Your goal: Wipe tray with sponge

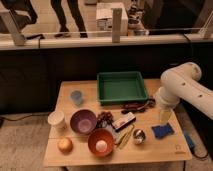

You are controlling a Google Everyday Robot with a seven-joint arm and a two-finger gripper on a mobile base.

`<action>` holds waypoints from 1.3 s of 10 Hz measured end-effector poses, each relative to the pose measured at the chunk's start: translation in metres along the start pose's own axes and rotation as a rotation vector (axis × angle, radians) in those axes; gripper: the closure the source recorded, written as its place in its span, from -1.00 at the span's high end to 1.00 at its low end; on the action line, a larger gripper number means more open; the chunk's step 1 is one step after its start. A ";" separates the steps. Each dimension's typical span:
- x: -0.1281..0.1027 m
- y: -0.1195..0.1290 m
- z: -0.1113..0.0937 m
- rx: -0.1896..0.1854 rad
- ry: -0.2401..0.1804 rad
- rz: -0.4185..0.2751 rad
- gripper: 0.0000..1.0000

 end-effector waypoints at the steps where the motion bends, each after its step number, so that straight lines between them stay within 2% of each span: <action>1: 0.000 0.000 0.000 0.000 0.000 0.000 0.60; 6: 0.000 0.001 0.001 0.002 -0.001 -0.006 0.60; 9: 0.000 0.011 0.019 0.008 -0.004 -0.047 0.60; 13: 0.001 0.014 0.022 0.011 -0.017 -0.063 0.60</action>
